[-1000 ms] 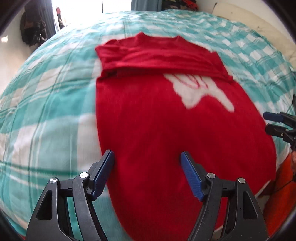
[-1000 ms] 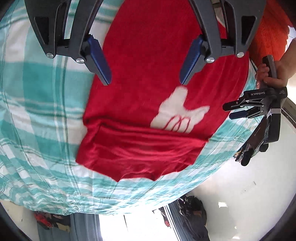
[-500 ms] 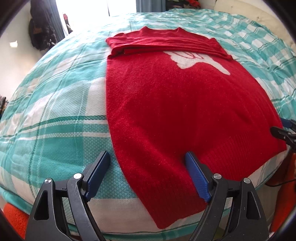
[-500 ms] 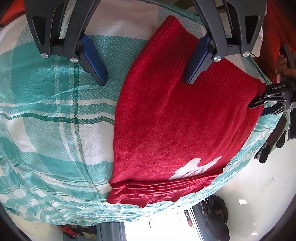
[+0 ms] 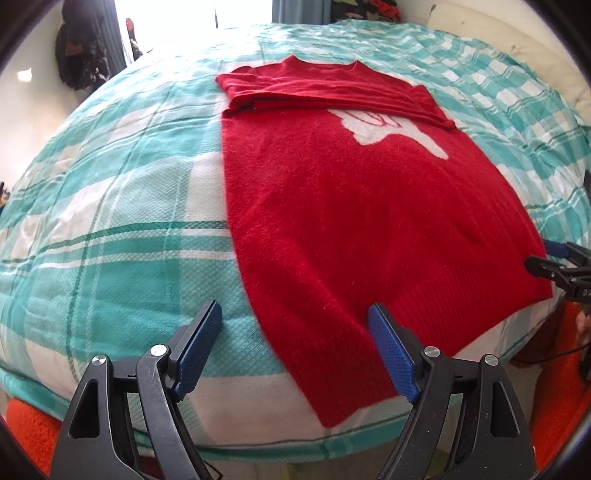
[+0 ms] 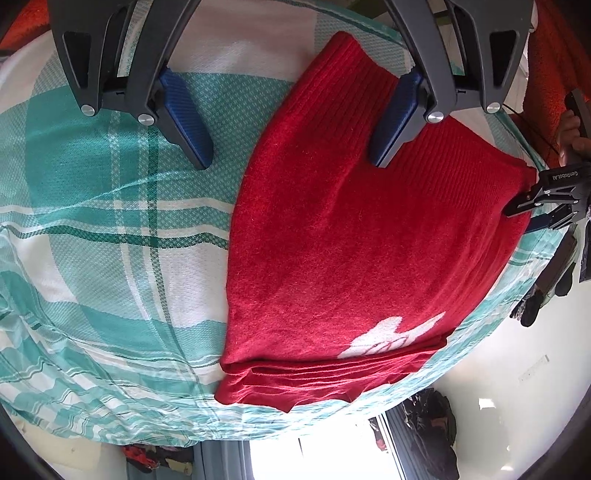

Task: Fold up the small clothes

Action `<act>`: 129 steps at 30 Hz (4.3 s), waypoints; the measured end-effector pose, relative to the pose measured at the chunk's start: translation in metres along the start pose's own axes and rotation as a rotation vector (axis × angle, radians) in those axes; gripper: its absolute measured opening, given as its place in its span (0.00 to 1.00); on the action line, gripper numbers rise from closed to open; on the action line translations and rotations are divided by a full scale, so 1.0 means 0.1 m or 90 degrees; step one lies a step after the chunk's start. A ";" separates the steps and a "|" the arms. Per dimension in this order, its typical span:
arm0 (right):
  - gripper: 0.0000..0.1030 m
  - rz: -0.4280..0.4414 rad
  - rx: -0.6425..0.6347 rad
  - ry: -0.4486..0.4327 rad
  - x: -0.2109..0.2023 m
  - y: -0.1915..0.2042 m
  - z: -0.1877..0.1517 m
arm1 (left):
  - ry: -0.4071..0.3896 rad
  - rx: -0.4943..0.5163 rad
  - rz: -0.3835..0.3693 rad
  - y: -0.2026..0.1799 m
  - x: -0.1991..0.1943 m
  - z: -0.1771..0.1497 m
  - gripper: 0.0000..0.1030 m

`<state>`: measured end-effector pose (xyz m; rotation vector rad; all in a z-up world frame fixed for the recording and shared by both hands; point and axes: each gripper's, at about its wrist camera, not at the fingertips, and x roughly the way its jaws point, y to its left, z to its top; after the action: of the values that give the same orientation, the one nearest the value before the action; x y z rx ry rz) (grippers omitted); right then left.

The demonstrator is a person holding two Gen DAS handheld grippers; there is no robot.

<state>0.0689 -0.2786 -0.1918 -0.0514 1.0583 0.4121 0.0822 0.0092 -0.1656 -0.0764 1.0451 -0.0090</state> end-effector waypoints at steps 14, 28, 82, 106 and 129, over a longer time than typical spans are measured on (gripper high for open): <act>0.65 0.235 0.192 0.107 -0.03 -0.44 -0.05 | 0.078 -0.108 -0.217 0.11 0.10 -0.13 0.21; 0.05 0.492 0.303 -0.010 -0.34 -0.61 0.44 | 0.001 -0.249 -0.401 0.58 -0.23 0.66 0.04; 0.62 0.102 0.069 -0.147 0.02 -0.40 1.24 | -0.053 -0.329 -0.268 1.31 1.41 2.11 0.91; 0.62 0.130 0.209 -0.212 -0.23 -0.88 0.52 | -0.033 0.159 -0.042 -2.37 1.37 2.99 0.19; 0.44 0.306 0.069 -0.151 0.26 -0.60 2.22 | -0.057 0.158 -0.098 -1.48 1.44 2.03 0.43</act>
<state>0.2862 -0.2734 -0.1136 0.3478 0.8508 0.7741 0.3343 -0.1323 -0.1784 0.0677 0.9395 -0.2725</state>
